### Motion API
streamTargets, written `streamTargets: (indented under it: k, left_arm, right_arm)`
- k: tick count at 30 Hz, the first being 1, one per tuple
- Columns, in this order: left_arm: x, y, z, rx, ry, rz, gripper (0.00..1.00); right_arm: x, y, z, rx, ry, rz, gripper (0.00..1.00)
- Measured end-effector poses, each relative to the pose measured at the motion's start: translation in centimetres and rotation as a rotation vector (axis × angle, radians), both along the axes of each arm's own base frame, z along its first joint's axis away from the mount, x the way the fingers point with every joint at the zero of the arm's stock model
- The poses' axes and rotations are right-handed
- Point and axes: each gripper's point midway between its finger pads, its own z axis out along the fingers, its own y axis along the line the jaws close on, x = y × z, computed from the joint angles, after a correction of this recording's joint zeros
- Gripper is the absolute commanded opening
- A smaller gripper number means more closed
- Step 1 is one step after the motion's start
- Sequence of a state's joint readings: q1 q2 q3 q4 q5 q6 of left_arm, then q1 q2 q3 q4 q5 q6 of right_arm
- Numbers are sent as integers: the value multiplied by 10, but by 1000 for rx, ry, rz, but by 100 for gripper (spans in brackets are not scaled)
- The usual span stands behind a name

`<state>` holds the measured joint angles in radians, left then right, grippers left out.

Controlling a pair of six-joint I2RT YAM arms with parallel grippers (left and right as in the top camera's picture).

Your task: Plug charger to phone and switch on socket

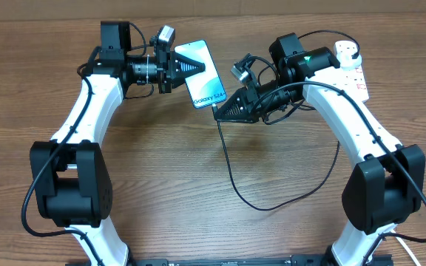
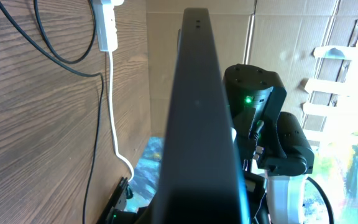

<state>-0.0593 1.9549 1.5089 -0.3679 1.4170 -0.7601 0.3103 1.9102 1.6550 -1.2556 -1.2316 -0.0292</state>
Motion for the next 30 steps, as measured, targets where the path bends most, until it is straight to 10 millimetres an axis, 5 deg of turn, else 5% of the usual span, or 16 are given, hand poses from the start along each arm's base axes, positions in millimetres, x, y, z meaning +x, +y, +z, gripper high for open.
streamTargets:
  k: [30]
  left_arm:
    - [-1,0,0,-3,2,-3,4]
  right_arm:
    - [-3,9,0,9,-29,26,4]
